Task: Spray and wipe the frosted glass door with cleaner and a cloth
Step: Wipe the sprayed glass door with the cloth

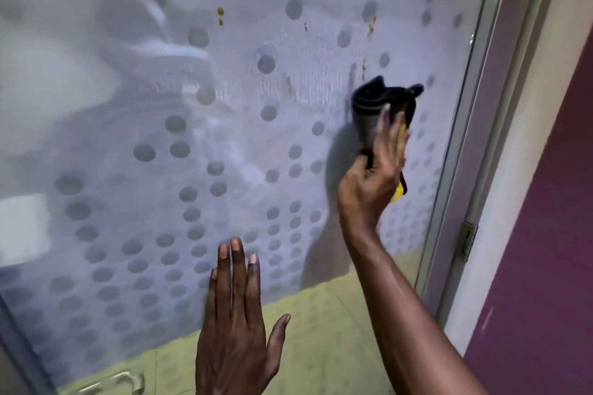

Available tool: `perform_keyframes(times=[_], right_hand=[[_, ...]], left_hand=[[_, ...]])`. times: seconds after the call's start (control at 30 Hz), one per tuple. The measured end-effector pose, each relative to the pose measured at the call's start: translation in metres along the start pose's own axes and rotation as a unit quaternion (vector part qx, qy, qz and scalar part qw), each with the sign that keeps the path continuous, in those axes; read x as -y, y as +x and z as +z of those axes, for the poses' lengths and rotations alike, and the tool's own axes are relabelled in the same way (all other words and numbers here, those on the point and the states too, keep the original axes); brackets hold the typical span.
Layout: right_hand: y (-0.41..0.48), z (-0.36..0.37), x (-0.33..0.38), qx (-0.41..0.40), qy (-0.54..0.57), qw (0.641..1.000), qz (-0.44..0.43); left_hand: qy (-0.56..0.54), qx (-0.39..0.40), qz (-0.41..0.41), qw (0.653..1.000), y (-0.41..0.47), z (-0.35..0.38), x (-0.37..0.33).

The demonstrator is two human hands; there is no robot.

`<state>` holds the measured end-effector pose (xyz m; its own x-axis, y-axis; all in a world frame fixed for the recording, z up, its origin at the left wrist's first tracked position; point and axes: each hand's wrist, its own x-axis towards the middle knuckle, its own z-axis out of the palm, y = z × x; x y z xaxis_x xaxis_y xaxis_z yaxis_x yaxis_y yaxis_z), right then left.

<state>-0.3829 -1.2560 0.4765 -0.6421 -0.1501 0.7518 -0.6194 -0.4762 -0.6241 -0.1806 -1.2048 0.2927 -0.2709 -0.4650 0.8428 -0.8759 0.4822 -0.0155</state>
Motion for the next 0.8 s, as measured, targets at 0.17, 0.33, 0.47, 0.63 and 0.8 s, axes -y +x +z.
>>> perform_keyframes(times=[0.17, 0.33, 0.47, 0.63, 0.8], right_hand=[[-0.045, -0.014, -0.023, 0.191, -0.106, 0.907, -0.36], [-0.003, -0.049, -0.058, 0.166, -0.109, 0.938, -0.284], [0.031, -0.024, -0.031, 0.043, -0.019, 0.997, -0.06], [-0.012, -0.014, -0.037, 0.189, -0.066, 0.907, -0.37], [0.011, -0.053, -0.09, 0.211, -0.112, 0.887, -0.396]], left_hand=[[-0.021, -0.017, 0.017, 0.999, 0.013, 0.012, -0.029], [-0.004, -0.006, -0.002, 1.0, 0.02, 0.022, -0.037], [0.006, -0.019, -0.013, 1.0, 0.021, 0.028, -0.04], [0.012, 0.005, 0.003, 1.0, 0.028, 0.038, -0.064], [0.01, -0.015, -0.003, 1.0, 0.031, 0.049, -0.071]])
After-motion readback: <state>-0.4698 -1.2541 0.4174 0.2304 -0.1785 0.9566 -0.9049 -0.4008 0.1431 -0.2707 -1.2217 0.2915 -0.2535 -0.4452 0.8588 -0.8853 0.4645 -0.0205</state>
